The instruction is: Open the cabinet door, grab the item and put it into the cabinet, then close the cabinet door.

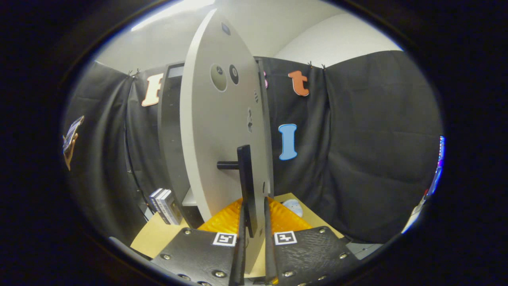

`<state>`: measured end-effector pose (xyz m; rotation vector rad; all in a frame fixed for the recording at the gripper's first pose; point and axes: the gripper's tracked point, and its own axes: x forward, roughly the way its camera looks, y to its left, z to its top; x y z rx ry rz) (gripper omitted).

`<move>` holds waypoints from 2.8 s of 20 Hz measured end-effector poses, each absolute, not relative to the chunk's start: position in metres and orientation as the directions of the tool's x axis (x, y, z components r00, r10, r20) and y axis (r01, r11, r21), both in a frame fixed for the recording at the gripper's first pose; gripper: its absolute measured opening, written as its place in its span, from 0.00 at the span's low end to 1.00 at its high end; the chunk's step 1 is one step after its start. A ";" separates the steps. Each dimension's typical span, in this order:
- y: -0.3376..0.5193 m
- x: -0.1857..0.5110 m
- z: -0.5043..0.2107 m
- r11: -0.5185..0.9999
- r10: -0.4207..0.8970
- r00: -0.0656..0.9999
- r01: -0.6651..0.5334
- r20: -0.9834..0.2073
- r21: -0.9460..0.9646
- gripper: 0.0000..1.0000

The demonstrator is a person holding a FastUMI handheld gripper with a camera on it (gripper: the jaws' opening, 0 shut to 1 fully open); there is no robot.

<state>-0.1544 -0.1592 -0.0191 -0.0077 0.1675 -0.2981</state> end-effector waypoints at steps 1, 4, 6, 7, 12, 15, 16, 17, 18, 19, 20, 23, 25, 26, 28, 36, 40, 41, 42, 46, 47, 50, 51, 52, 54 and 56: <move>-0.167 -0.157 -0.019 0.951 -0.309 0.937 0.307 -0.161 -0.039 0.20; -0.192 -0.164 -0.015 0.936 -0.352 0.923 0.349 -0.157 -0.050 0.20; -0.201 -0.168 -0.017 0.933 -0.361 0.918 0.355 -0.161 -0.068 0.20; -0.210 -0.170 -0.018 0.925 -0.380 0.911 0.370 -0.159 -0.092 0.20; -0.236 -0.181 -0.017 0.908 -0.420 0.893 0.412 -0.162 -0.081 0.19; -0.251 -0.194 -0.021 0.874 -0.485 0.861 0.471 -0.156 -0.120 0.19; -0.256 -0.202 -0.020 0.857 -0.513 0.845 0.495 -0.151 -0.140 0.19; -0.260 -0.208 -0.018 0.842 -0.538 0.831 0.519 -0.141 -0.150 0.19; -0.264 -0.213 -0.014 0.822 -0.565 0.816 0.546 -0.118 -0.161 0.19; -0.266 -0.218 -0.010 0.802 -0.591 0.801 0.572 -0.095 -0.172 0.19; -0.263 -0.221 -0.010 0.793 -0.602 0.795 0.583 -0.079 -0.176 0.19; -0.242 -0.215 -0.010 0.816 -0.571 0.819 0.557 -0.058 -0.155 0.19; -0.226 -0.209 -0.020 0.846 -0.526 0.846 0.512 -0.081 -0.146 0.19; -0.218 -0.204 -0.028 0.864 -0.499 0.861 0.485 -0.101 -0.133 0.19; -0.198 -0.191 -0.050 0.897 -0.442 0.884 0.429 -0.154 -0.112 0.19; -0.152 -0.161 -0.153 0.964 -0.262 0.892 0.225 -0.370 -0.140 0.19; -0.130 -0.158 -0.206 0.985 -0.167 0.856 0.120 -0.489 -0.127 0.20; -0.125 -0.158 -0.216 0.987 -0.149 0.848 0.097 -0.509 -0.127 0.20; -0.120 -0.158 -0.230 0.990 -0.127 0.832 0.070 -0.541 -0.125 0.22; -0.105 -0.156 -0.268 0.994 -0.062 0.785 -0.007 -0.617 -0.109 0.51; -0.103 -0.156 -0.275 0.994 -0.050 0.776 -0.021 -0.629 -0.105 0.54; -0.093 -0.159 -0.303 0.993 -0.010 0.728 -0.071 -0.686 -0.090 0.71; -0.091 -0.160 -0.311 0.992 -0.001 0.715 -0.088 -0.699 -0.091 0.73; -0.090 -0.161 -0.319 0.990 0.005 0.703 -0.103 -0.711 -0.095 0.73; -0.089 -0.161 -0.335 0.987 0.005 0.680 -0.122 -0.733 -0.107 0.73; -0.090 -0.160 -0.353 0.984 0.005 0.656 -0.137 -0.754 -0.113 0.73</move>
